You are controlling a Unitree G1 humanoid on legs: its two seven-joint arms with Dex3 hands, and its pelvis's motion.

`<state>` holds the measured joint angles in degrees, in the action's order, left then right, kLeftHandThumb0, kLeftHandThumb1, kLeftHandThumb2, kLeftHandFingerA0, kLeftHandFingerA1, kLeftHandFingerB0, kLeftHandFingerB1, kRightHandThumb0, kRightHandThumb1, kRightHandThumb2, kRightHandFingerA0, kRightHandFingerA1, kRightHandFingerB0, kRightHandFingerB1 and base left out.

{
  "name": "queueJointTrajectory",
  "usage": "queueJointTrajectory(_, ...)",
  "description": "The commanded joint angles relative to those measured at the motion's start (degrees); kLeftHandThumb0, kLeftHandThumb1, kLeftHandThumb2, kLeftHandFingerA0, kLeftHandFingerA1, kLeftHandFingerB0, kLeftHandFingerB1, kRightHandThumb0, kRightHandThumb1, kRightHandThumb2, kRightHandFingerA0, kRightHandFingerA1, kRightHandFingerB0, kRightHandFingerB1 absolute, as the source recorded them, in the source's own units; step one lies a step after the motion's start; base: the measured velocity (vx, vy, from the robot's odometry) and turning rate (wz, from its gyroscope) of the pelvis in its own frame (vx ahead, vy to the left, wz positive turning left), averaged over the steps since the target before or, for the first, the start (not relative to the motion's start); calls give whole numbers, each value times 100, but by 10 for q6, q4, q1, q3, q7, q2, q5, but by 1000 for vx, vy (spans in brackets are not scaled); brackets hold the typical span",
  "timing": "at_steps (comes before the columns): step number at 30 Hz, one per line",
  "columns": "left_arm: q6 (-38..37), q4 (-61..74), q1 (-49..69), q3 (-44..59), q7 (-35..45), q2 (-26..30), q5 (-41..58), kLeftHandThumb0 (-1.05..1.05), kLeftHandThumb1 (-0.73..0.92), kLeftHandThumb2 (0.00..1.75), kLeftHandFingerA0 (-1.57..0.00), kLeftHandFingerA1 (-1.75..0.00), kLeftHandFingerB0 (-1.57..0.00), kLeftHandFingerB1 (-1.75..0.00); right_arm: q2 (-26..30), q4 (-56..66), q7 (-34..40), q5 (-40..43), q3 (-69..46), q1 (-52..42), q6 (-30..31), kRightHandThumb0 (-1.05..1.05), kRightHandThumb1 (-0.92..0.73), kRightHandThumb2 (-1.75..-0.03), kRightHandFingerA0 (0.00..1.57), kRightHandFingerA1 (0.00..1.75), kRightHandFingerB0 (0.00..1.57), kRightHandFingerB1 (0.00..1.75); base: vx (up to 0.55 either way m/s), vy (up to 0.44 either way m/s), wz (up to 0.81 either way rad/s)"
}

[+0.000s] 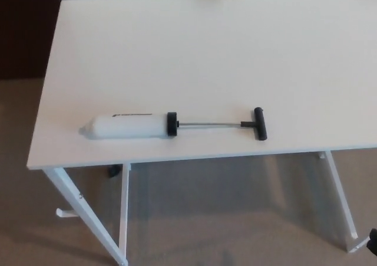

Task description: The robot walks towards a desk on which an air pump is kept in the middle. It lifts it up and holds it with its left hand and uses its right hand to compress it by pushing its handle inwards.

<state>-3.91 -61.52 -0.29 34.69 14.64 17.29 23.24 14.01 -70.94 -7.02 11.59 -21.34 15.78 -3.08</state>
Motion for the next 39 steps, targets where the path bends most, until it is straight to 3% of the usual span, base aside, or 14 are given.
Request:
queueJointTrajectory(1,2,-5,5,3,1,17,5,-1,46,89,-28,-54,-23,-50,-1,-1,3,-2,3,1,-3,-11,-58,-56,57,52,37,40,0,0,0)
queueJointTrajectory(11,3,-10,9,1,4,15,5,-2,47,90,-26,-54,-22,-49,1,-1,2,-1,1,-10,-10,-10,-57,-56,59,53,38,40,37,166,-2)
queueJointTrajectory(13,3,-9,8,-1,-1,14,2,-1,45,88,-29,-55,-24,-50,2,-2,0,0,0,-12,-8,-18,-56,-61,54,52,35,42,46,186,5)
queueJointTrajectory(23,3,2,12,-6,3,15,1,-2,47,90,-25,-53,-21,-49,1,-1,1,1,0,-15,-4,-11,-58,-56,58,52,37,39,63,18,4)
queueJointTrajectory(28,7,6,14,-6,1,15,3,1,47,90,-31,-55,-20,-49,0,-1,1,2,-1,-15,-1,-15,-56,-59,55,54,34,40,0,0,0)
queueJointTrajectory(39,11,61,38,-4,14,9,13,-8,43,88,-22,-52,-19,-49,-5,7,-4,4,-2,-31,-12,-17,-56,-60,56,53,37,42,0,0,0)
